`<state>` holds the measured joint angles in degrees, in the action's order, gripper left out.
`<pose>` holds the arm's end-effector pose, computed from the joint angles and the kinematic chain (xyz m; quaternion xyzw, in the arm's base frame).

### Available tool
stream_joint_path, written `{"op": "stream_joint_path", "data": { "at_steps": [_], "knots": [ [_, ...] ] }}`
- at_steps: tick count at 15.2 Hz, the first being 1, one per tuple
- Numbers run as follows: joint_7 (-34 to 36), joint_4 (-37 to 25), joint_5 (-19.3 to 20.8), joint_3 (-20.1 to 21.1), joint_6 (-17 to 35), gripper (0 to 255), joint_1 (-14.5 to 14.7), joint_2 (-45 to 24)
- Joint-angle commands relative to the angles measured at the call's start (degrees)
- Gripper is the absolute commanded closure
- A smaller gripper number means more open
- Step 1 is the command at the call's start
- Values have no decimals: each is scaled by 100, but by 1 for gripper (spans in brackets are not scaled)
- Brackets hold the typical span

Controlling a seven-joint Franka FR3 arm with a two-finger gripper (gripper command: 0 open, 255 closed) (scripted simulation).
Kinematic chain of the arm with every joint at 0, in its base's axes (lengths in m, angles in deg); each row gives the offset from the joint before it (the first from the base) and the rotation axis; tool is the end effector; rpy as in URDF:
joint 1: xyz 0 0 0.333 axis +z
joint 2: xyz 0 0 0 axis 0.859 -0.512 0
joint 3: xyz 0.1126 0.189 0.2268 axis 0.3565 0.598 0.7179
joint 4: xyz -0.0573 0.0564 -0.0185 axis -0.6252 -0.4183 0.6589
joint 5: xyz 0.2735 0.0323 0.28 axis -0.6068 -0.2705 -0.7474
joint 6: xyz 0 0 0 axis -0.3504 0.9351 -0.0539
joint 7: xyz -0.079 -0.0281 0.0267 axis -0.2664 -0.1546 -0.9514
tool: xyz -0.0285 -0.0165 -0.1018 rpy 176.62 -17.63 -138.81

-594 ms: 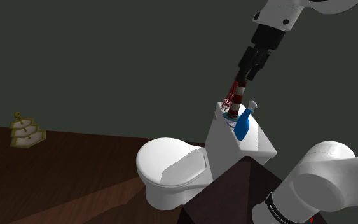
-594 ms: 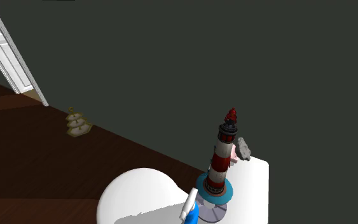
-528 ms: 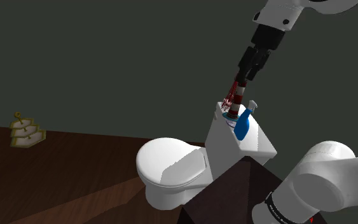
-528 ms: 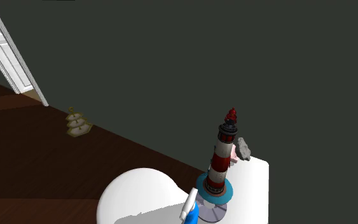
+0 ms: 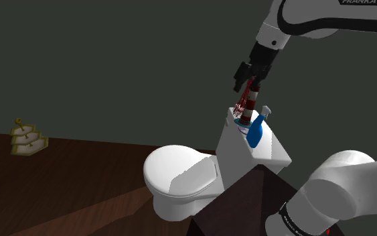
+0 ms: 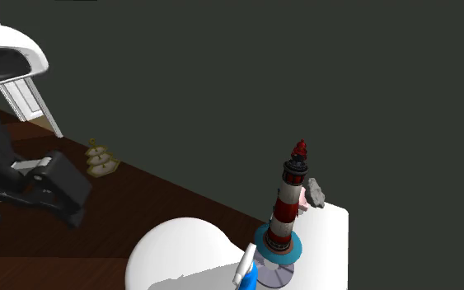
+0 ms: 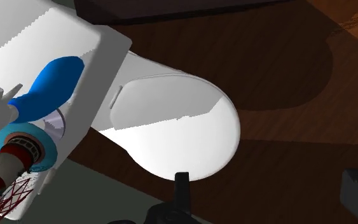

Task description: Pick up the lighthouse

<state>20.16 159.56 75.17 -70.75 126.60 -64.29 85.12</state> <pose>0.3458 -0.0234 0.5828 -0.9964 0.0413 -0.0710 0.0191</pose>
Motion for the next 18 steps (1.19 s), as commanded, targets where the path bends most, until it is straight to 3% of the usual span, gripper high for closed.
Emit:
{"op": "stream_joint_path", "data": {
  "at_steps": [1, 9, 18],
  "knots": [
    [170, 121, 124, 12, 442, 0, -161, -189],
    [990, 290, 677, 64, 2025, 0, -836, -1161],
    [2213, 35, 1562, 92, 3481, 0, -1685, -2425]
  ]
}}
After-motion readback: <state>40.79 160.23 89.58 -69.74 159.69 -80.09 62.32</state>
